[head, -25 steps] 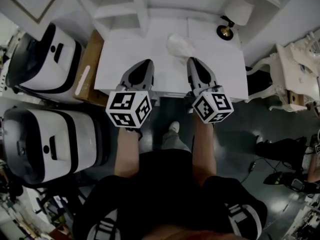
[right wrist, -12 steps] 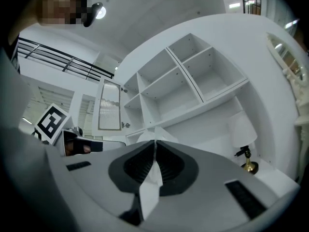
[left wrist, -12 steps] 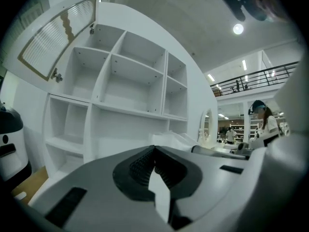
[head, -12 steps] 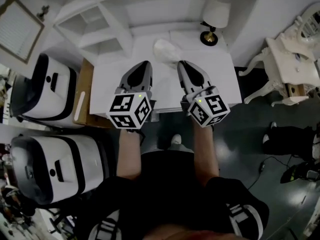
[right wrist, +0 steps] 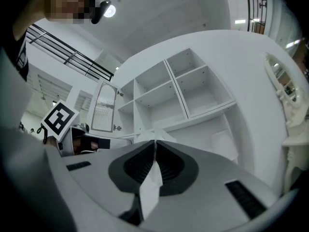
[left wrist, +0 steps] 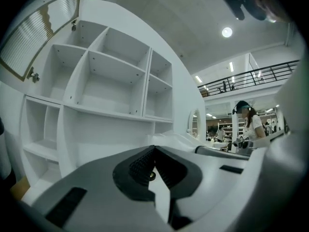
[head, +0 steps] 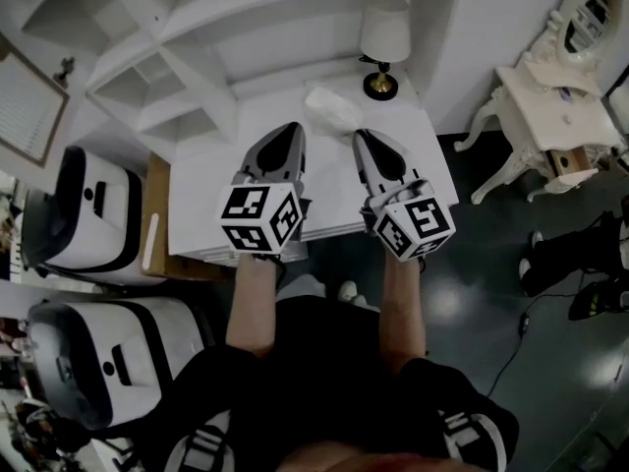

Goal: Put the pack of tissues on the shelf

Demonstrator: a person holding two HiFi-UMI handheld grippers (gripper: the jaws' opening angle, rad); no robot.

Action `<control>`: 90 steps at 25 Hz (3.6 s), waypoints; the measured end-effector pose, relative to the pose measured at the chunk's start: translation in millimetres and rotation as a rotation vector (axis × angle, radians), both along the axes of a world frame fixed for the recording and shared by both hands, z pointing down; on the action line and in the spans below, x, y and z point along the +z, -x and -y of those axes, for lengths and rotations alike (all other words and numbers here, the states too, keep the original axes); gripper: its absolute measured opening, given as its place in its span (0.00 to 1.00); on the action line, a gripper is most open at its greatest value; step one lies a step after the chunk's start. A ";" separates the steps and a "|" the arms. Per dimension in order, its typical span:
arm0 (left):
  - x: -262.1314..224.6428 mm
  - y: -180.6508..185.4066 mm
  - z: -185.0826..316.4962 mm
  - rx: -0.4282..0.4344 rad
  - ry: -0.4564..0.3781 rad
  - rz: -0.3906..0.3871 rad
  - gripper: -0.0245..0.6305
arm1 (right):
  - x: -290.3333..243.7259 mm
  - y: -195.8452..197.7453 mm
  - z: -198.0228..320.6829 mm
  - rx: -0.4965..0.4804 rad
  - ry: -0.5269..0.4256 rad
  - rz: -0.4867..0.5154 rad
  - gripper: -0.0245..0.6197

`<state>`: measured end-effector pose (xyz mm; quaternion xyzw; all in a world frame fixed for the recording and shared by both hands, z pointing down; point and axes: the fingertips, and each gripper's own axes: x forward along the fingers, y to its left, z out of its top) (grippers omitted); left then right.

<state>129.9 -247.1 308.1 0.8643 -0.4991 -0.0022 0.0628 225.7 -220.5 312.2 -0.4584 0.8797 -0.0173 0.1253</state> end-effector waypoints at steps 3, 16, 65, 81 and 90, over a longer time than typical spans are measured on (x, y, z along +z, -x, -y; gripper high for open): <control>-1.3 -10.1 2.4 -0.001 -0.005 -0.012 0.05 | -0.4 -11.1 -3.0 0.023 -0.001 -0.040 0.08; -10.1 41.0 10.1 -0.097 -0.047 -0.060 0.05 | -14.3 20.3 9.6 0.041 -0.025 -0.085 0.08; -77.7 221.4 178.4 -0.244 -0.225 -0.175 0.05 | -151.3 186.1 220.4 -0.043 -0.233 -0.098 0.08; -53.8 269.3 201.6 -0.287 -0.150 -0.137 0.05 | -137.4 209.9 285.8 0.104 -0.137 -0.282 0.08; -46.2 280.3 206.6 -0.314 -0.135 -0.152 0.05 | -133.9 225.5 304.3 0.189 -0.127 -0.496 0.08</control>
